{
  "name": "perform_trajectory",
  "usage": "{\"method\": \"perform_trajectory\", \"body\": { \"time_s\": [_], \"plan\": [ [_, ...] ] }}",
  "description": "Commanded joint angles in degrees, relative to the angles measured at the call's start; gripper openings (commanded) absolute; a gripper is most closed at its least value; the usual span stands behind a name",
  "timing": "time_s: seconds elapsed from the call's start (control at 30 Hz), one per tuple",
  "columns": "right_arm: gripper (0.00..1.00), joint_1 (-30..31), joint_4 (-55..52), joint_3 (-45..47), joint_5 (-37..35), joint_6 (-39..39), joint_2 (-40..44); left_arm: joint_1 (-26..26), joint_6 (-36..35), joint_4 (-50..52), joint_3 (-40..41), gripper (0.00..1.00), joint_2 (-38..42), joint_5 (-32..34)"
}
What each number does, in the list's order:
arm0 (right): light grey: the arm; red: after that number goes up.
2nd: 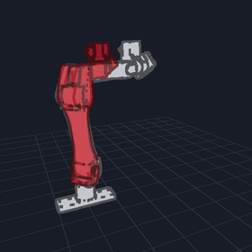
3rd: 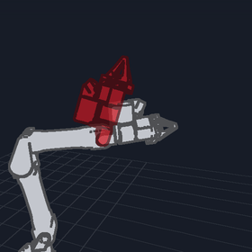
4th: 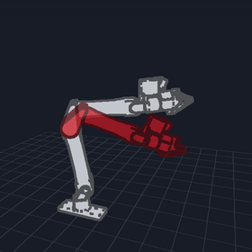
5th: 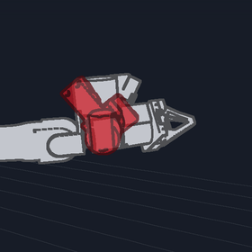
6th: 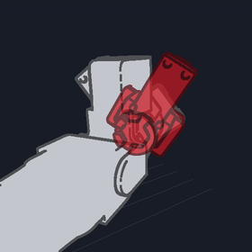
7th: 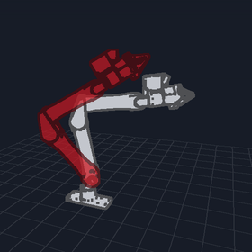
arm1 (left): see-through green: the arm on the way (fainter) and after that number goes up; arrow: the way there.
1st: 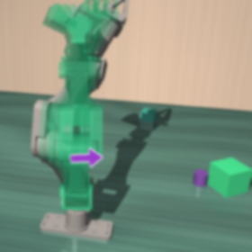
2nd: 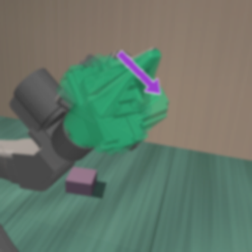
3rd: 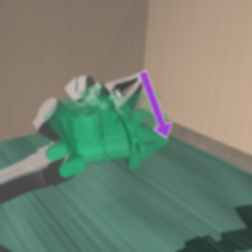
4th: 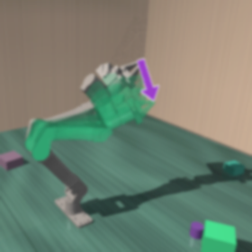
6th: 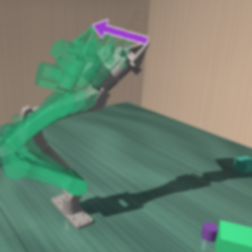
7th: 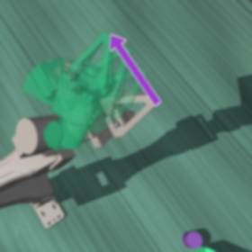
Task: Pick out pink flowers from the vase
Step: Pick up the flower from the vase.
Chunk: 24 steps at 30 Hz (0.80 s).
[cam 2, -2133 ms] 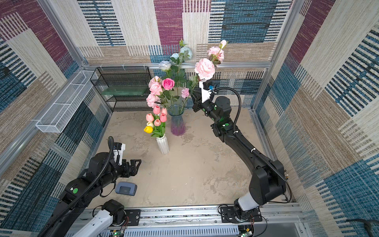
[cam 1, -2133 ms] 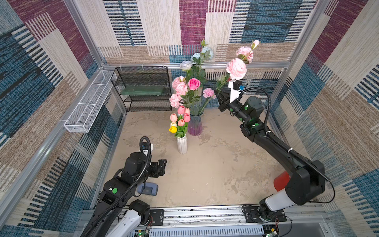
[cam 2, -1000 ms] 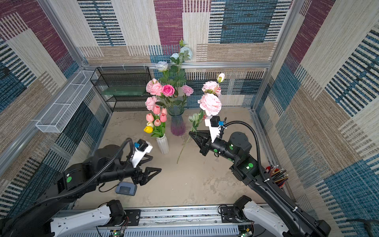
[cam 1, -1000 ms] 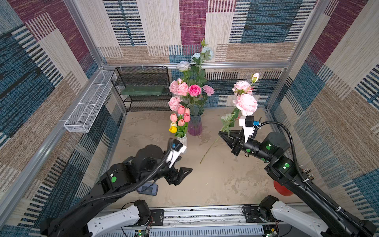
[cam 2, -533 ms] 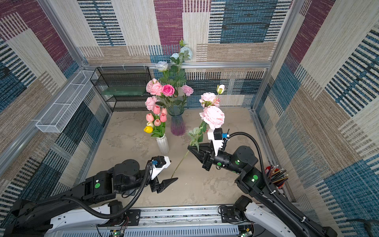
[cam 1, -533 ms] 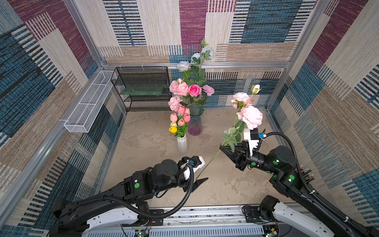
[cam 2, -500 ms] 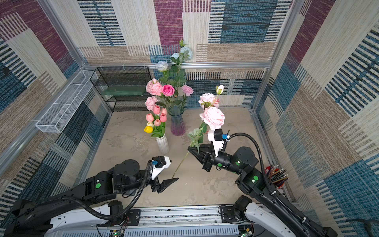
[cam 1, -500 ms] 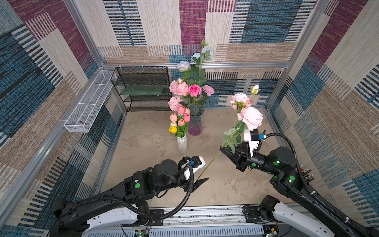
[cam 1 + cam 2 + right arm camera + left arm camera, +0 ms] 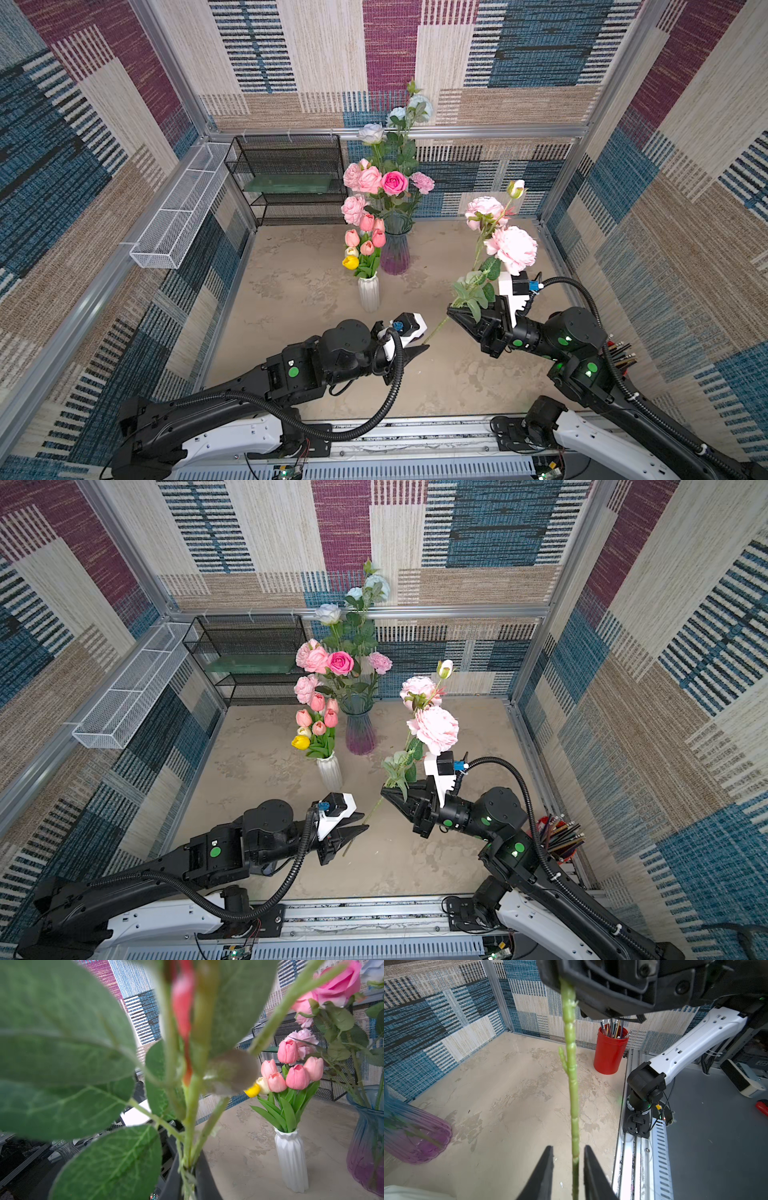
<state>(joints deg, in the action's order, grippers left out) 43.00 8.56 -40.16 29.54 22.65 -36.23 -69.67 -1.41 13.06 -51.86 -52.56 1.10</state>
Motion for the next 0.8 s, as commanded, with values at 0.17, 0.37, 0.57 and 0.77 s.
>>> {"method": "perform_trajectory", "body": {
  "time_s": [0.17,0.37,0.57,0.77],
  "plan": [
    [0.00,0.08,4.05,0.92,0.25,0.77,0.29,-0.03,3.75,-2.57,0.85,0.00,-0.52,-1.77],
    [0.06,0.06,2.83,0.71,-0.96,0.10,0.44,0.05,6.72,-4.87,2.63,0.00,1.61,-0.15],
    [0.64,2.63,11.94,5.33,1.89,-3.59,4.47,0.15,11.50,-11.50,7.68,0.00,6.04,-1.74],
    [0.86,11.13,13.34,6.81,-9.55,-8.31,6.62,0.15,14.47,-18.50,12.25,0.00,11.43,-6.80]
  ]
}}
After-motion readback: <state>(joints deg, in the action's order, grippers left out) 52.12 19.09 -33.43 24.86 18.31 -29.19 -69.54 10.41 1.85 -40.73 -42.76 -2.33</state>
